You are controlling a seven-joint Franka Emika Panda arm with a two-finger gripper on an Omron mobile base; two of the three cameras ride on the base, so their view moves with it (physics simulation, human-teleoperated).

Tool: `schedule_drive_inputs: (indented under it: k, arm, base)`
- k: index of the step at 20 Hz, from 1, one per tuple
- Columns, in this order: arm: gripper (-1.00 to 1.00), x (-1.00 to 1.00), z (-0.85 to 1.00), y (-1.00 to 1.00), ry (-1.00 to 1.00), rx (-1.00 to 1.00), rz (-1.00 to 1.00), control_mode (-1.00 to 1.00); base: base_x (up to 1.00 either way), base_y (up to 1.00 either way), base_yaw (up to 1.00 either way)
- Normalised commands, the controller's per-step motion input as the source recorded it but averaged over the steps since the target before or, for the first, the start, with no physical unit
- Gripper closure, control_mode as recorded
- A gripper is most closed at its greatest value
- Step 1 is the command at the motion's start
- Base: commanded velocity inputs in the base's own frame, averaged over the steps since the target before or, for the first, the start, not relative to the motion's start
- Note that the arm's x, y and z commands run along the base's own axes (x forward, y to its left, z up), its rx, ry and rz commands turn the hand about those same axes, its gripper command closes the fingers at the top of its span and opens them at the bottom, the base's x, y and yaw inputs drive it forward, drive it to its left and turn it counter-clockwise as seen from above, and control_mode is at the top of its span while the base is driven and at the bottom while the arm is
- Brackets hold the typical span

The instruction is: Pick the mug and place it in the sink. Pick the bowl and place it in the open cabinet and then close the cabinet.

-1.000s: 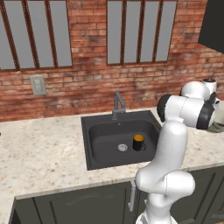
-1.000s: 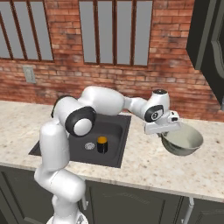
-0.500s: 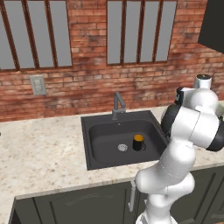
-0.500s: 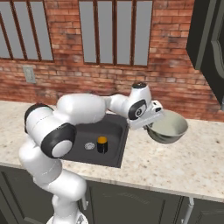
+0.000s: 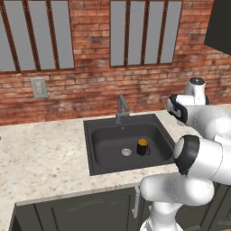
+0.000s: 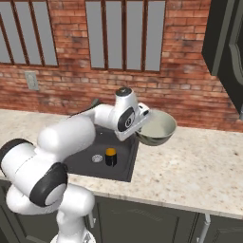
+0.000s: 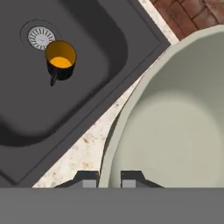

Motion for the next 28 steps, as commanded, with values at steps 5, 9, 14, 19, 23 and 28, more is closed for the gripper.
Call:
schedule_drive_inputs:
  k: [5,9,14,19,23,28]
  arm:
    - [1.00,-0.16,0.43,0.75,-0.01,0.00,0.31,-1.00]
    - [1.00,-0.21,0.38,0.73,0.00,-0.01,0.33,-1.00]
    - [1.00,-0.25,0.31,0.69,0.00,-0.03,0.33,-1.00]
    - [1.00,-0.32,0.35,0.53,0.00,-0.02,0.26,-1.00]
    - [1.00,-0.24,0.18,0.52,0.00,-0.07,0.20,-1.00]
    - [1.00,-0.24,0.21,0.28,-0.05,-0.09,0.11,-1.00]
  base:
    - [0.00,0.00,0.00]
    - [0.00,0.00,0.00]
    - [0.00,0.00,0.00]
    - [0.00,0.00,0.00]
    - [0.00,0.00,0.00]
    - [0.00,0.00,0.00]
